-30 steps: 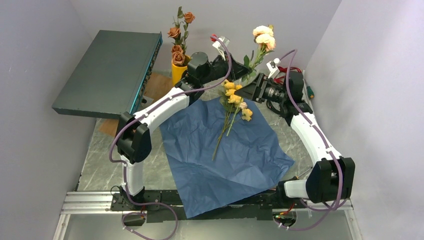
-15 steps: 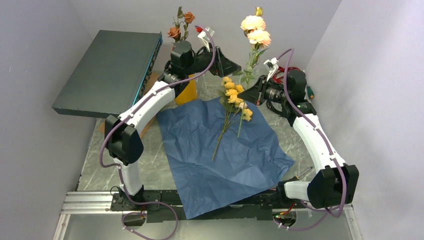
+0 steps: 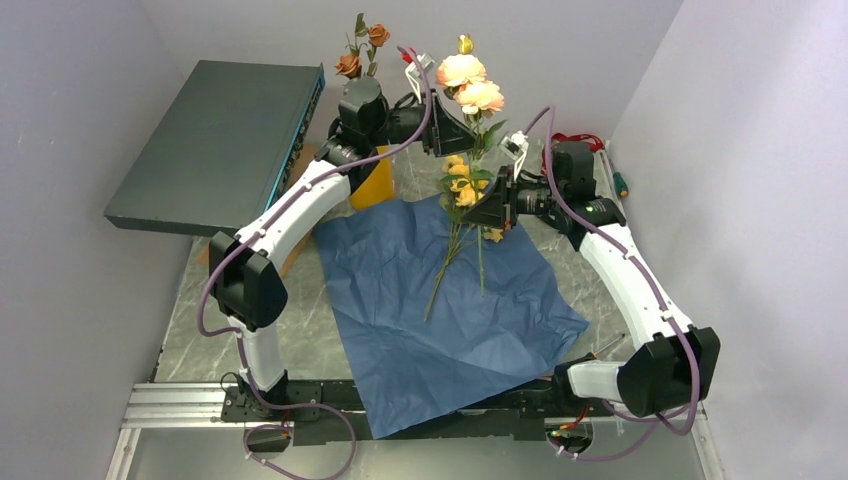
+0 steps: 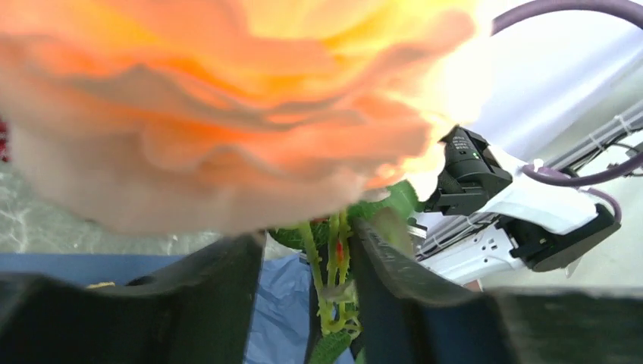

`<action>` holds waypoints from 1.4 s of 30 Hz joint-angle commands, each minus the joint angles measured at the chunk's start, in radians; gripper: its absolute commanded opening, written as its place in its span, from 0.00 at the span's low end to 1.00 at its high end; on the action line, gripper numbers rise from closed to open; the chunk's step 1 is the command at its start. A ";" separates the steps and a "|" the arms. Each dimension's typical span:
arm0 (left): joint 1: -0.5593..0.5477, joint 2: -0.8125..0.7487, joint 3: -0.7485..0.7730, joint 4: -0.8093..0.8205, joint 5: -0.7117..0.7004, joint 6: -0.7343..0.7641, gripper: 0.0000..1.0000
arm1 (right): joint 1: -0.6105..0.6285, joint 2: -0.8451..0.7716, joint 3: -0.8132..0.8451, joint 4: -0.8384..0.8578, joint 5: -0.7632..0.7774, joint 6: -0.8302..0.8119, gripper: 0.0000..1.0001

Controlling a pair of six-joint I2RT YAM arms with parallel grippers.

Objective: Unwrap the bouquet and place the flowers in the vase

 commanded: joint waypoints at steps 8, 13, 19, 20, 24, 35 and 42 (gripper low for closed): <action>0.082 -0.091 0.032 -0.002 -0.006 0.051 0.00 | 0.009 0.029 0.055 0.033 -0.017 0.086 0.65; 0.175 -0.142 0.107 -0.148 -0.067 0.218 0.00 | 0.009 0.021 0.060 0.060 0.021 0.124 0.95; 0.280 -0.201 0.233 -0.338 -0.291 0.495 0.00 | 0.008 0.017 0.058 0.034 0.043 0.102 1.00; 0.282 -0.204 0.260 -0.367 -0.355 0.585 0.00 | 0.009 0.016 0.056 0.033 0.047 0.100 1.00; 0.290 -0.212 0.290 -0.335 -0.530 0.726 0.00 | 0.009 0.019 0.048 0.038 0.046 0.099 1.00; 0.291 -0.131 0.475 -0.338 -0.555 0.748 0.00 | 0.009 0.017 0.055 -0.007 0.072 0.045 1.00; 0.291 -0.114 0.455 -0.339 -0.543 0.716 0.00 | 0.007 0.013 0.051 -0.031 0.084 0.023 1.00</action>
